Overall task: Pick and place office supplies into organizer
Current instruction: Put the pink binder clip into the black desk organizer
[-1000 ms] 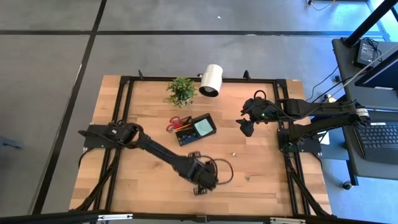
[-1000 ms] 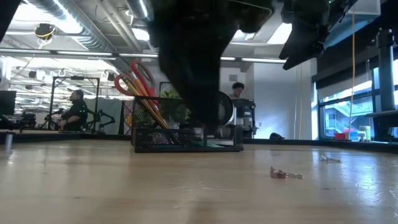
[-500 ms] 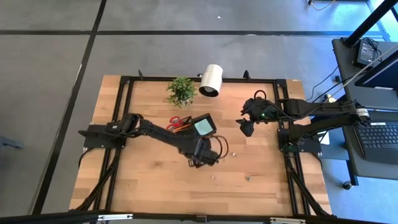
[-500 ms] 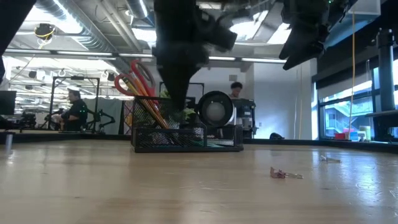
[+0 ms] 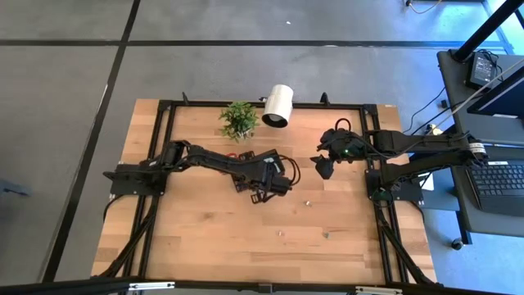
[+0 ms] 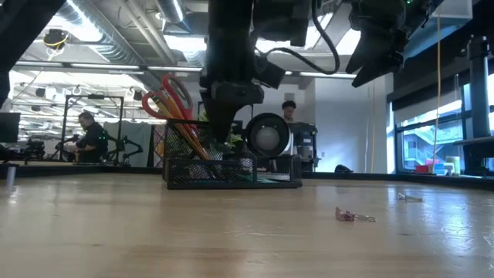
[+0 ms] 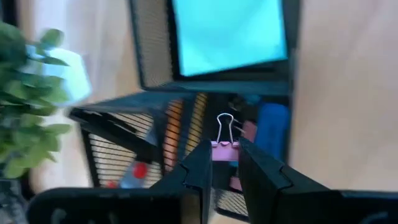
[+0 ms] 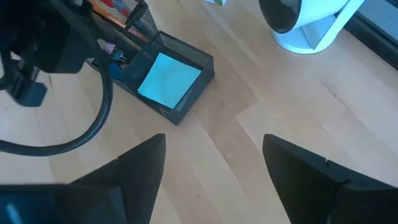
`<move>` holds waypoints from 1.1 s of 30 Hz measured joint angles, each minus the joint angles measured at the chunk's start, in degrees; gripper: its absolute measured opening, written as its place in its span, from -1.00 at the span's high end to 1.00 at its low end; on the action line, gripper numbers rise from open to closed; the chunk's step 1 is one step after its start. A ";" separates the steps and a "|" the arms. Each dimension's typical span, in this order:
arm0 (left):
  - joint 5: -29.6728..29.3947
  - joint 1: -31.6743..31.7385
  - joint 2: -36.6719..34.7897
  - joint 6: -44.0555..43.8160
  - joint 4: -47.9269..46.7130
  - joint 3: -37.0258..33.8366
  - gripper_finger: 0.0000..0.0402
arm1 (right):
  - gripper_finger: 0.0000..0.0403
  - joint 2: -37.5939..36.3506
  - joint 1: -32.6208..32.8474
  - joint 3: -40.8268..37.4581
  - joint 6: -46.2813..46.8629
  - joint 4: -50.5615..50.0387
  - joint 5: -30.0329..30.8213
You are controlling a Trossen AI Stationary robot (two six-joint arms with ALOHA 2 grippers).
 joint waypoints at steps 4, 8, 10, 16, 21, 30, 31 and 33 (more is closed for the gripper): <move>3.61 0.05 0.00 -0.03 -0.29 0.00 0.69 | -0.35 0.00 0.02 0.00 1.00 0.00 0.00; 4.07 -0.07 0.32 -0.07 -0.68 0.00 0.69 | -0.35 0.00 0.00 0.00 1.35 0.00 0.00; 3.95 -0.15 0.42 -0.07 -0.46 -0.44 0.69 | -0.35 0.00 0.00 0.00 1.36 0.00 0.00; 2.85 0.01 0.55 -1.43 0.31 -4.26 0.69 | -0.35 0.00 0.00 0.00 1.36 0.00 0.00; 3.54 0.05 0.55 -1.55 1.24 -6.56 0.69 | -0.35 -0.02 0.00 0.00 1.27 0.00 0.00; 3.64 0.01 0.55 -2.45 2.35 -7.04 0.62 | -0.35 -0.02 0.00 0.00 1.17 0.01 0.00; 3.70 0.01 0.55 -2.15 2.34 -7.04 0.60 | -0.35 -0.02 0.00 0.00 1.16 0.00 0.00; 4.09 0.01 0.55 -1.70 2.36 -7.04 0.55 | -0.35 -0.02 0.00 0.00 1.16 0.01 0.00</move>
